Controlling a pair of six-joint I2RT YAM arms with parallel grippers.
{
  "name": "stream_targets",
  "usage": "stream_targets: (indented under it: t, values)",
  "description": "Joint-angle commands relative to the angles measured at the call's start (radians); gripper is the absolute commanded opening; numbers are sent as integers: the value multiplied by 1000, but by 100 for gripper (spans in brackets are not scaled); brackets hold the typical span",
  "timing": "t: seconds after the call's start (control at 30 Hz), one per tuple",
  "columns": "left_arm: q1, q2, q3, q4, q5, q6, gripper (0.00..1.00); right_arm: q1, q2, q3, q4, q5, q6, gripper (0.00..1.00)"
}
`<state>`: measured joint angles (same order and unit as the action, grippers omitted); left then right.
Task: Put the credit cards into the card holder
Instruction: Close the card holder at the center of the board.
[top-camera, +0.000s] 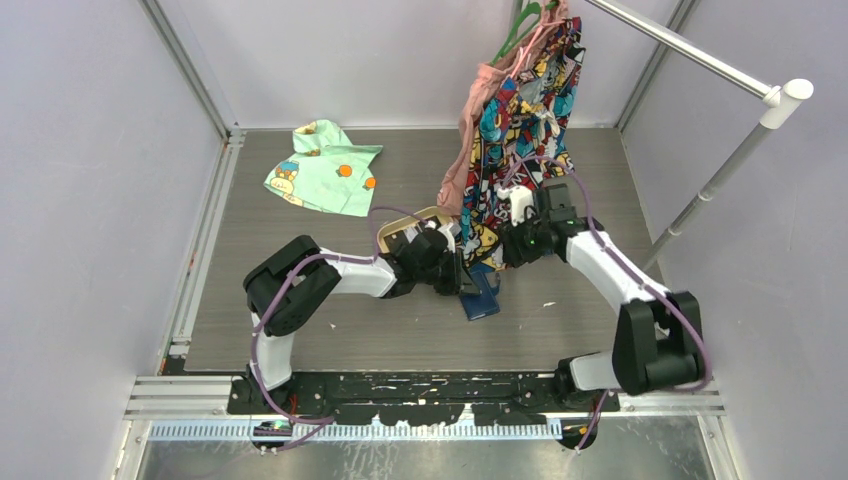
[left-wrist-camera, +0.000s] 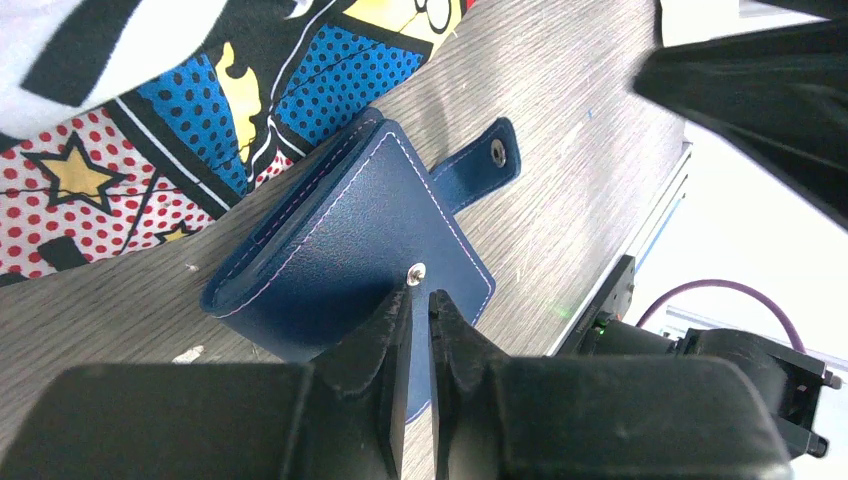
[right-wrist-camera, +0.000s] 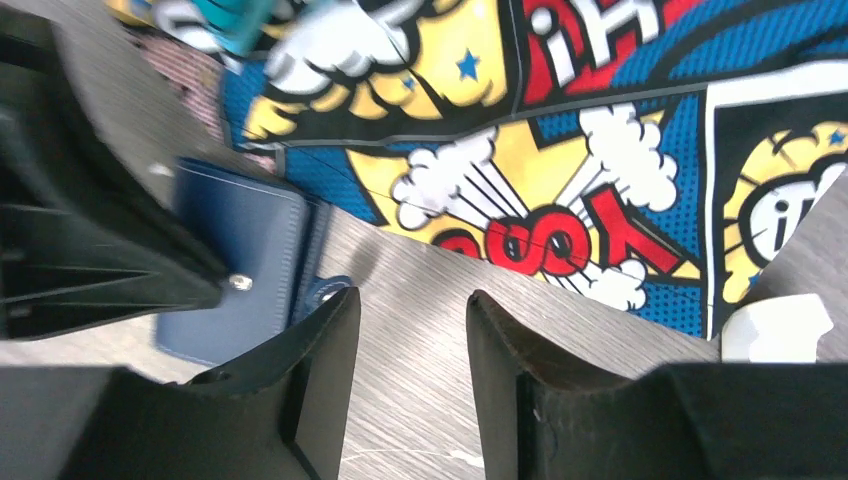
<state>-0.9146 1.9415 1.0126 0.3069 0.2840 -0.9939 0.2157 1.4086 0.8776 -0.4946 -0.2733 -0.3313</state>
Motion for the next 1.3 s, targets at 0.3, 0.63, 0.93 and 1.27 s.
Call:
stream_targets:
  t: [0.3, 0.63, 0.93, 1.27]
  values:
    - [-4, -2, 4, -43, -25, -10, 14, 40, 17, -2, -19, -121, 133, 48]
    - [-4, -10, 1, -40, -24, -11, 14, 147, 88, 28, -15, 34, 115, 45]
    - [-4, -28, -4, -42, -38, -18, 15, 150, 47, 39, -57, 56, 90, 2]
    - [-2, -94, -28, -102, -78, 2, 24, 162, 96, 106, -50, -84, 36, 1]
